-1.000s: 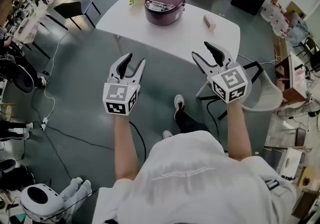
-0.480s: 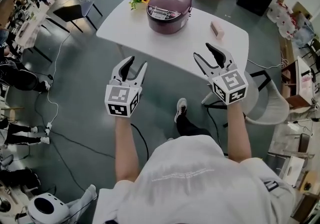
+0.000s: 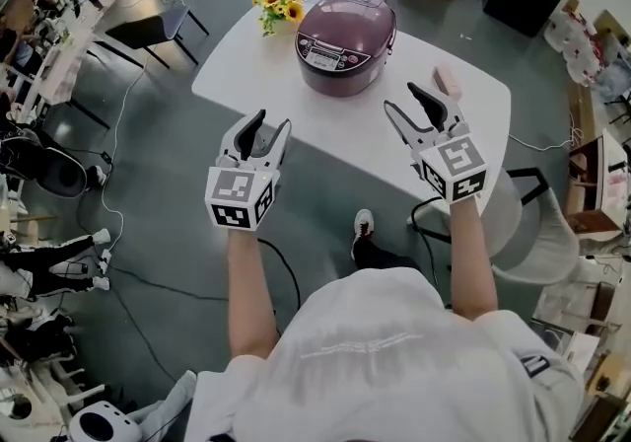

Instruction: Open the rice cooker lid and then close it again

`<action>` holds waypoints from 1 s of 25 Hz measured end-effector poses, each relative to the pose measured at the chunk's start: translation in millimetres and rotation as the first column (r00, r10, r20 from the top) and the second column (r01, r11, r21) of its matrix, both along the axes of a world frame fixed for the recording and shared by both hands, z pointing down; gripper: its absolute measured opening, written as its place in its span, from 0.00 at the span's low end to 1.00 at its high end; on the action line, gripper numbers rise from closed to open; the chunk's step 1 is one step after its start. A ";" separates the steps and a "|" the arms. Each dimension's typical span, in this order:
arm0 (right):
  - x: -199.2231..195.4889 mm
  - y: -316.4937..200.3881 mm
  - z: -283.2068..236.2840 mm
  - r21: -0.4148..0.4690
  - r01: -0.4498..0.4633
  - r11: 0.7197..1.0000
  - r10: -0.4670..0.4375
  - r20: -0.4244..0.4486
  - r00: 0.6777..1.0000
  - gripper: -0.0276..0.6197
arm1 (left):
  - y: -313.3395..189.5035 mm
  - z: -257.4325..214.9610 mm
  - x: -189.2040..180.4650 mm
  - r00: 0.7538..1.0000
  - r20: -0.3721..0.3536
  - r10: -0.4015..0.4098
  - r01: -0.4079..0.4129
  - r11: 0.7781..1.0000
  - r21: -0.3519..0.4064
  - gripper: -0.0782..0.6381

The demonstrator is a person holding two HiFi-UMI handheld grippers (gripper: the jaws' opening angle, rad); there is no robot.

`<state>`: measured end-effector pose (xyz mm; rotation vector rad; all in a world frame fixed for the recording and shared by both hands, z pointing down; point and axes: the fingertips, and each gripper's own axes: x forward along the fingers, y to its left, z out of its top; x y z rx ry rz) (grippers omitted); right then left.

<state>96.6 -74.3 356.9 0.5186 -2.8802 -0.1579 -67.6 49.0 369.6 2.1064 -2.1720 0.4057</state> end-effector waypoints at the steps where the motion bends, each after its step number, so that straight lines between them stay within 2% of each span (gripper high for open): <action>1: -4.8 -9.5 0.1 -0.002 0.002 1.000 -0.002 -0.001 1.000 0.38 | -8.9 -0.4 -4.4 1.000 -0.002 -0.002 0.002 1.000 -0.001 0.39; 10: -41.7 -83.7 -3.2 -0.017 0.012 1.000 -0.012 0.001 1.000 0.38 | -79.3 -2.3 -37.3 1.000 -0.009 -0.009 0.008 1.000 -0.018 0.38; 16: -52.9 -121.6 0.6 -0.030 0.018 0.999 -0.018 0.000 1.000 0.38 | -124.7 -3.6 -48.5 1.000 -0.007 0.000 0.000 1.000 -0.025 0.38; 25: -58.8 -152.2 22.7 -0.091 -0.026 0.995 0.025 -0.012 1.000 0.37 | -173.8 9.3 -54.2 0.998 -0.019 0.067 -0.068 0.996 -0.062 0.37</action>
